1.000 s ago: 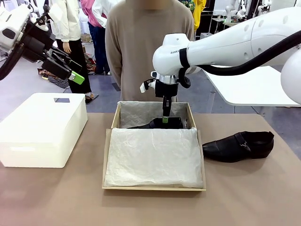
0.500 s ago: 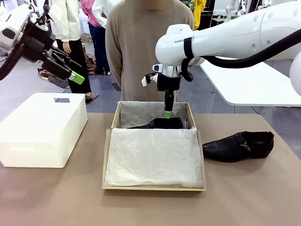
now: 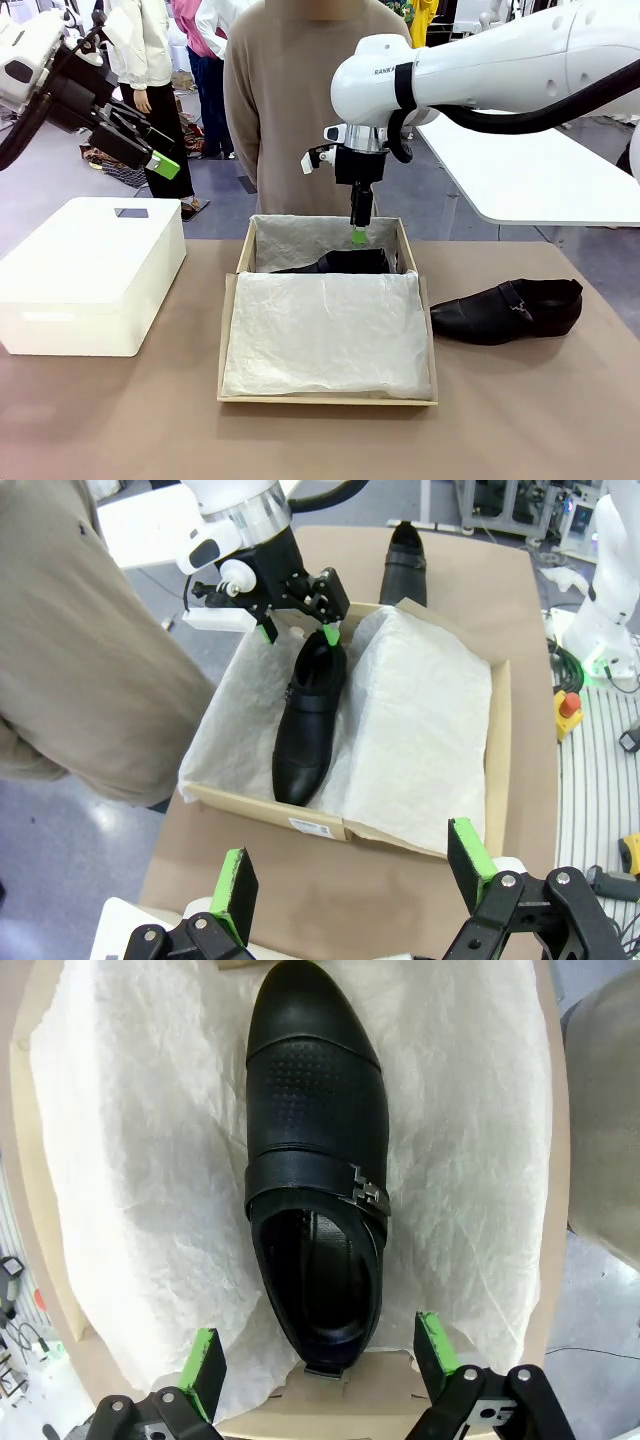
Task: Pack the shoes into the box.
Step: Place the other shoe of the Shoes into the Shoes Box.
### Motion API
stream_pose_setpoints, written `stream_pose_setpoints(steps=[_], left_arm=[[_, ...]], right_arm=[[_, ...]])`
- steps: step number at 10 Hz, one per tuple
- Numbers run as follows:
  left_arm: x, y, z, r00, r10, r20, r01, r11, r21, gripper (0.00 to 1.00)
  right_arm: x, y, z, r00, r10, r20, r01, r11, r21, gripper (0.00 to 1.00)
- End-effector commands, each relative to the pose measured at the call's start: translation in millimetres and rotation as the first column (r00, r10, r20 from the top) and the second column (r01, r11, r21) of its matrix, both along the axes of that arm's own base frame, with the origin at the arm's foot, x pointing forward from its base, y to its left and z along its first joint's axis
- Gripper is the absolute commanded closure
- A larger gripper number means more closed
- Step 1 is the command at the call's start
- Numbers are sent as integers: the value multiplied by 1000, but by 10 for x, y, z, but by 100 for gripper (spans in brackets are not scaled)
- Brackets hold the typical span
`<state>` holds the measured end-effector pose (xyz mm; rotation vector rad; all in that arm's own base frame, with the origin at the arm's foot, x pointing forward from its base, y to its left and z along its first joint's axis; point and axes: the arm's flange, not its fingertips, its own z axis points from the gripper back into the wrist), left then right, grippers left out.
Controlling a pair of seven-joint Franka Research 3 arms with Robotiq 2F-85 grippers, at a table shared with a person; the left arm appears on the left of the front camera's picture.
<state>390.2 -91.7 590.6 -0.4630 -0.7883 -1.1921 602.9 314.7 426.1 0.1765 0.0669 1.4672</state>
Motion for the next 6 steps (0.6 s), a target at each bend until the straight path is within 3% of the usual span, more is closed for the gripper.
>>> stream_pose_setpoints(steps=[1, 2, 6], left_arm=[[16, 7, -10, 1000, -20, 13, 20, 1000, -18, 0], [16, 7, -10, 1000, -20, 13, 20, 1000, -18, 0], [16, 7, -10, 1000, -20, 13, 20, 1000, -18, 0]], right_arm=[[3, -1, -12, 1000, 0, -2, 0, 1000, 1, 0], [0, 0, 0, 1000, 0, 0, 0, 1000, 0, 0], [-177, -488, 609, 992, -22, 126, 22, 1000, 3, 0]])
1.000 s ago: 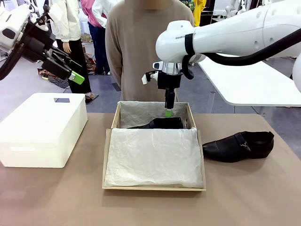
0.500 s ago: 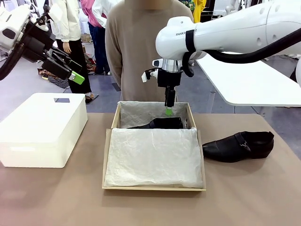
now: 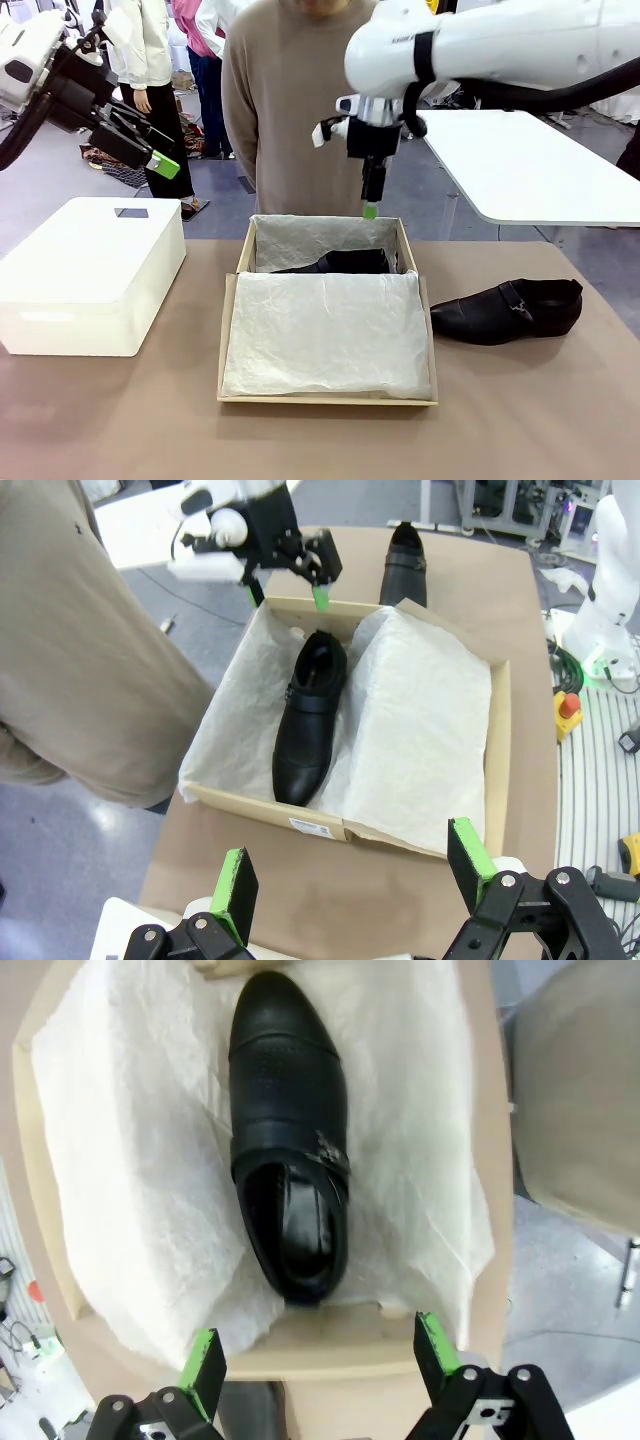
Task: Pack the shoes into the box.
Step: Place the other shoe of the Shoes into the Shoes Box.
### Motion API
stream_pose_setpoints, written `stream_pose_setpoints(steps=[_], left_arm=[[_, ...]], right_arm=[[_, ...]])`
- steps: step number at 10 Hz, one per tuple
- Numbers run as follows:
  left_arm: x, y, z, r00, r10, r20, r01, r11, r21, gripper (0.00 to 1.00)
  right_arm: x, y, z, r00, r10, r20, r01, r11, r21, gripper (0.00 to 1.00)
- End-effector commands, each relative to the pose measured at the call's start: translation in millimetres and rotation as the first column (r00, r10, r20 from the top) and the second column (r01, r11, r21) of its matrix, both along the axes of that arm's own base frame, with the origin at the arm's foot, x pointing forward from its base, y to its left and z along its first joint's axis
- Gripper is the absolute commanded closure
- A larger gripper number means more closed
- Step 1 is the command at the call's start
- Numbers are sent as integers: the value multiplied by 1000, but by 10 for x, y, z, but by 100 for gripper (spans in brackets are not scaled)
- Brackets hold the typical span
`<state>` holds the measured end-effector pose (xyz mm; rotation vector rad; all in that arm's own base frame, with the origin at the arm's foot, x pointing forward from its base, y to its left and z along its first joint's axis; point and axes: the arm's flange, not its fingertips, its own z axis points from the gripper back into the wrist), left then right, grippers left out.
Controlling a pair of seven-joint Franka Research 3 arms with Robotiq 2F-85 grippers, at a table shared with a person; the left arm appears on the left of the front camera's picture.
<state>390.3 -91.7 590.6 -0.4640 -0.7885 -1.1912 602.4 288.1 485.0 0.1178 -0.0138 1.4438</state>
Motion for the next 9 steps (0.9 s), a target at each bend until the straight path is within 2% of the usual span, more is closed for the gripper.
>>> stream_pose_setpoints(steps=[1, 3, 5, 9], left_arm=[[15, 7, -11, 1000, -20, 13, 21, 1000, -17, 0], [15, 7, -11, 1000, -20, 13, 21, 1000, -17, 0], [15, 7, -11, 1000, -20, 13, 21, 1000, -17, 0], [15, 7, -11, 1000, -20, 13, 21, 1000, -17, 0]], right_arm=[[-255, -418, 123, 998, -14, 60, 14, 1000, 1, 0], [-400, -807, 223, 992, -62, 113, 61, 998, 18, 0], [-520, -1233, 281, 987, -66, 148, 63, 998, 22, 0], [-581, -1803, 232, 986, -83, 142, 80, 997, 23, 0]])
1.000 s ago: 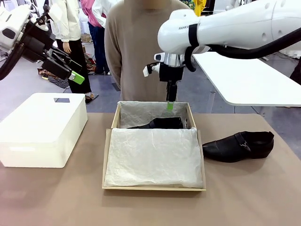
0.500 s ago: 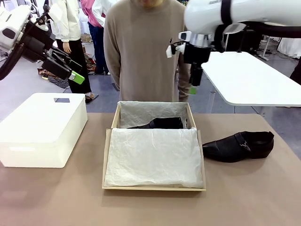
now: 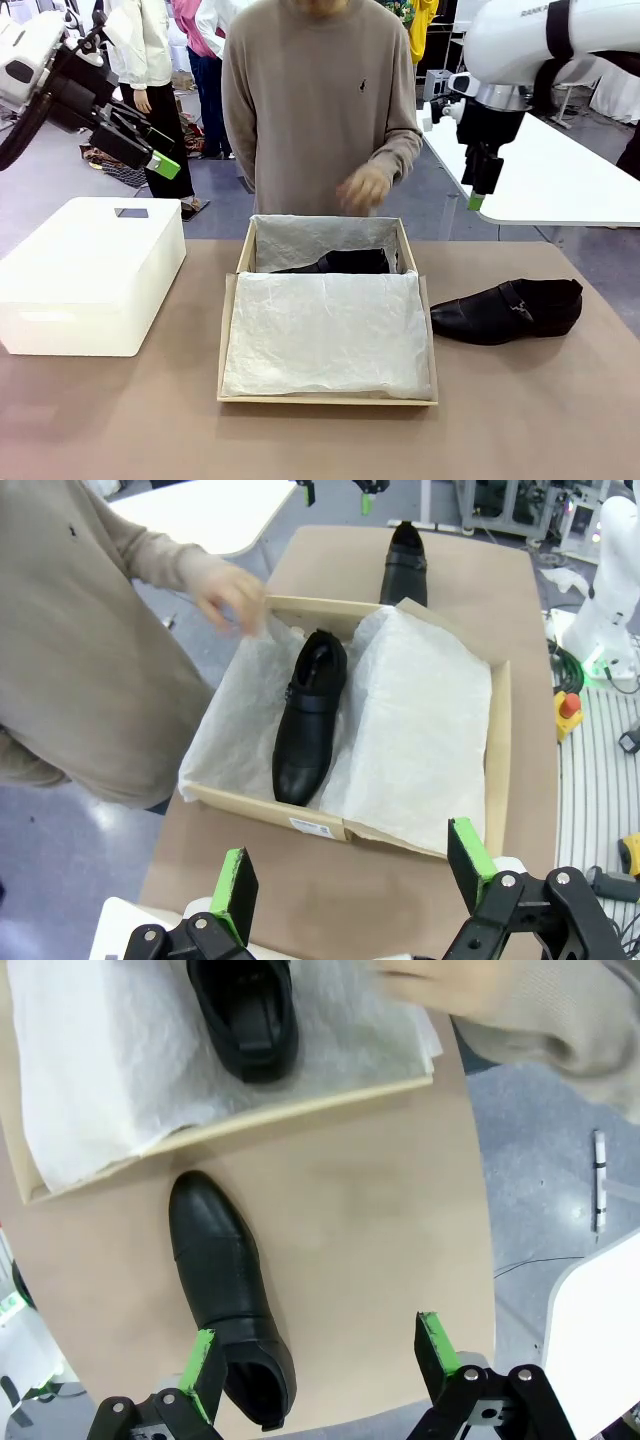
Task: Pack the shoes into the box.
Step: Place the other shoe of the Shoes into the Shoes Box.
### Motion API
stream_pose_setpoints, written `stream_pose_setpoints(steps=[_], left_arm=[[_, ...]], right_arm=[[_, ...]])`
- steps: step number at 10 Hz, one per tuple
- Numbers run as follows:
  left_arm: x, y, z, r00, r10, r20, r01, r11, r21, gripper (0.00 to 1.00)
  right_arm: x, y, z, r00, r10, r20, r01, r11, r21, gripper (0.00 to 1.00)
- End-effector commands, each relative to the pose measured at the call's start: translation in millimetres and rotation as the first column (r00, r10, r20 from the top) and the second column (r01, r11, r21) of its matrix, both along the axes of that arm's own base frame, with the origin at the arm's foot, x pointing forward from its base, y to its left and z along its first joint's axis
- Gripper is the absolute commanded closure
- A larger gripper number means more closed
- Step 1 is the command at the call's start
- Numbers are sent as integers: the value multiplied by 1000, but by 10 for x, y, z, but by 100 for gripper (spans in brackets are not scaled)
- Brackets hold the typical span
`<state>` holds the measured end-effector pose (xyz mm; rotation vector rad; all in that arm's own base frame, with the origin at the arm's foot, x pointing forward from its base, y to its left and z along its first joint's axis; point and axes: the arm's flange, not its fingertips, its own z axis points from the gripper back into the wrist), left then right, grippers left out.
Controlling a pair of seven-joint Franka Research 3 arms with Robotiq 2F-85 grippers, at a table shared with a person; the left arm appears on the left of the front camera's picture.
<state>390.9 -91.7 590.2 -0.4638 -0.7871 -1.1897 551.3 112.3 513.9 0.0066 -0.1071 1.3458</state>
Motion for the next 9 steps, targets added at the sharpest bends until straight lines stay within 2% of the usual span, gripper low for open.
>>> stream_pose_setpoints(steps=[1, 9], left_arm=[[8, 7, -7, 1000, -22, 15, 22, 1000, -17, 0], [8, 7, -7, 1000, -22, 15, 22, 1000, -17, 0]], right_arm=[[-64, -143, -95, 1000, 21, 7, -21, 999, 48, 0], [-12, -152, -105, 1000, 1, -18, -1, 1000, 25, 0]])
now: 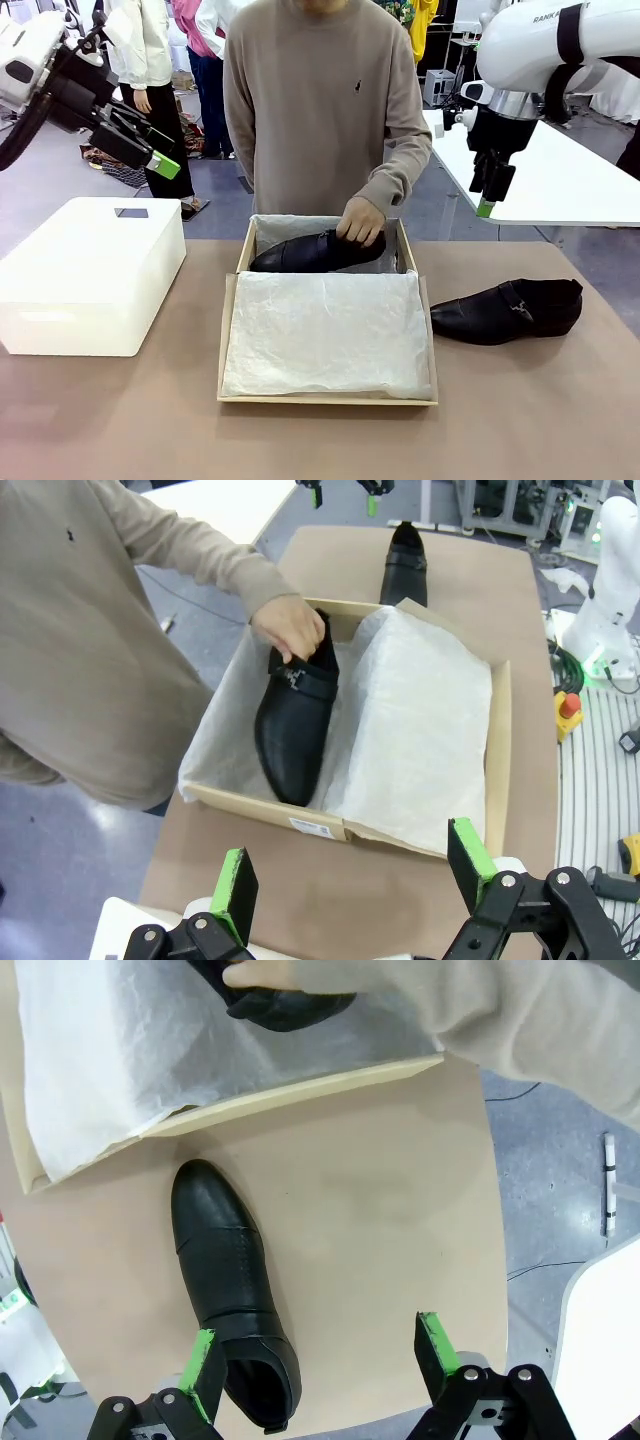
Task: Pack the shoes into the box.
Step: Place the other shoe of the Shoes into the Shoes Box.
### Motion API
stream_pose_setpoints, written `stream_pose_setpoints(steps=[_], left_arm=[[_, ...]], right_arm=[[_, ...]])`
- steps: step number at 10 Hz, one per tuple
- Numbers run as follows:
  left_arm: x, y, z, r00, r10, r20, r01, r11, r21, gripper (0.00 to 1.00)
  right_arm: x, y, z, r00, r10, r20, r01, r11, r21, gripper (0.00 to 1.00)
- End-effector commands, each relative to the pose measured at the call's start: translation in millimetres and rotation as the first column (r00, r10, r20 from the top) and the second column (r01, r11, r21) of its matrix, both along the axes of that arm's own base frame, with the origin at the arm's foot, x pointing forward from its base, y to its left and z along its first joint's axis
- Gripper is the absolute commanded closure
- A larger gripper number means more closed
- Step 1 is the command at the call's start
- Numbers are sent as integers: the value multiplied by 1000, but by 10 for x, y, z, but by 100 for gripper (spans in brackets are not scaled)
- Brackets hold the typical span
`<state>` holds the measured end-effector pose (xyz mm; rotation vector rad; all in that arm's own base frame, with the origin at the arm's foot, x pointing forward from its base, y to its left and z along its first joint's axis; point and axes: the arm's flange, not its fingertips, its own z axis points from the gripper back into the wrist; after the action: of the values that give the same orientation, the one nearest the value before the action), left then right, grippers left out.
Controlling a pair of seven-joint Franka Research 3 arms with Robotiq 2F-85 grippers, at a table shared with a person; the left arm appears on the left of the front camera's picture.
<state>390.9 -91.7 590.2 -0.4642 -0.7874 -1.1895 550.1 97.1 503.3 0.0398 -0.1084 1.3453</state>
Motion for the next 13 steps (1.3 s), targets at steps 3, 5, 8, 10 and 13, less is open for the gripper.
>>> stream_pose_setpoints(steps=[3, 5, 8, 10, 13], left_arm=[[8, 7, -7, 1000, -22, 15, 22, 1000, -17, 0], [8, 7, -7, 1000, -22, 15, 22, 1000, -17, 0], [8, 7, -7, 1000, -22, 15, 22, 1000, -17, 0], [8, 7, -7, 1000, -22, 15, 22, 1000, -17, 0], [8, 7, -7, 1000, -22, 15, 22, 1000, -17, 0]], right_arm=[[-45, -120, -132, 996, 76, 37, -73, 994, -75, 0], [-145, -318, -248, 997, 56, 47, -52, 994, -92, 0], [-296, -605, -488, 997, 48, 66, -44, 998, -51, 0], [-331, -659, -585, 999, 7, 33, -6, 999, -38, 0], [-270, -650, -571, 1000, -10, 16, 11, 997, -71, 0]])
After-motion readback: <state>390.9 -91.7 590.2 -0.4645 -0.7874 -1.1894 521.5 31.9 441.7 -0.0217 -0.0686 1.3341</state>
